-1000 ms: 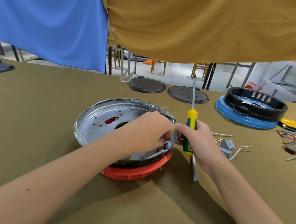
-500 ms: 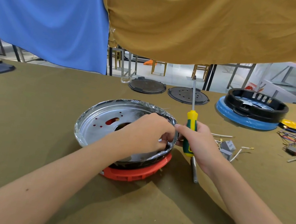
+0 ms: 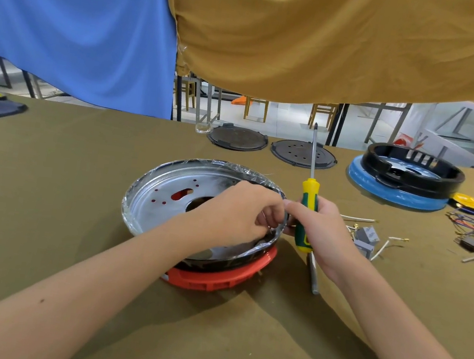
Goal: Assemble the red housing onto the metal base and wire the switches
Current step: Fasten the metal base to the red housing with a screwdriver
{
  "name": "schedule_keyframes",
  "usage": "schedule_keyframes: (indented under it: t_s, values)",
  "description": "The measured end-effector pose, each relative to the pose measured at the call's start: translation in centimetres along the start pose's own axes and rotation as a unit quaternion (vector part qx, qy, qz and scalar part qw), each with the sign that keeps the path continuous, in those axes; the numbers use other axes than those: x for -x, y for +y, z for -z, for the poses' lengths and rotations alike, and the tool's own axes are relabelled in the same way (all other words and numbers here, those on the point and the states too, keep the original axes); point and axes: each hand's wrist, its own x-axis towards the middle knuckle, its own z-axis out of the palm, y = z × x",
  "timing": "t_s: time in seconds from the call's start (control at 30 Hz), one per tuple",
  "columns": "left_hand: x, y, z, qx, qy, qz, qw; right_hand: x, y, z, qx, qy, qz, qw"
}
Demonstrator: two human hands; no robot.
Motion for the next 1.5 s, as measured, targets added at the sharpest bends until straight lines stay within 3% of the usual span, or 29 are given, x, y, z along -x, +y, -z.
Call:
schedule_keyframes:
  t_s: [0.27, 0.83, 1.23, 1.5]
  values:
    - [-0.2, -0.5, -0.2, 0.093, 0.011, 0.027, 0.995, 0.1, -0.1, 0.0, 0.010, -0.004, -0.001, 1.000]
    - [-0.4, 0.1, 0.1, 0.037, 0.003, 0.005, 0.999, 0.1, -0.1, -0.1, 0.016, -0.001, 0.006, 1.000]
    - [-0.1, 0.2, 0.5, 0.100, -0.011, 0.025, 0.995, 0.7, -1.4, -0.1, -0.022, -0.031, -0.054, 0.998]
    - [0.0, 0.7, 0.7, 0.040, -0.034, -0.014, 0.999, 0.8, -1.5, -0.1, -0.029, -0.039, -0.062, 0.997]
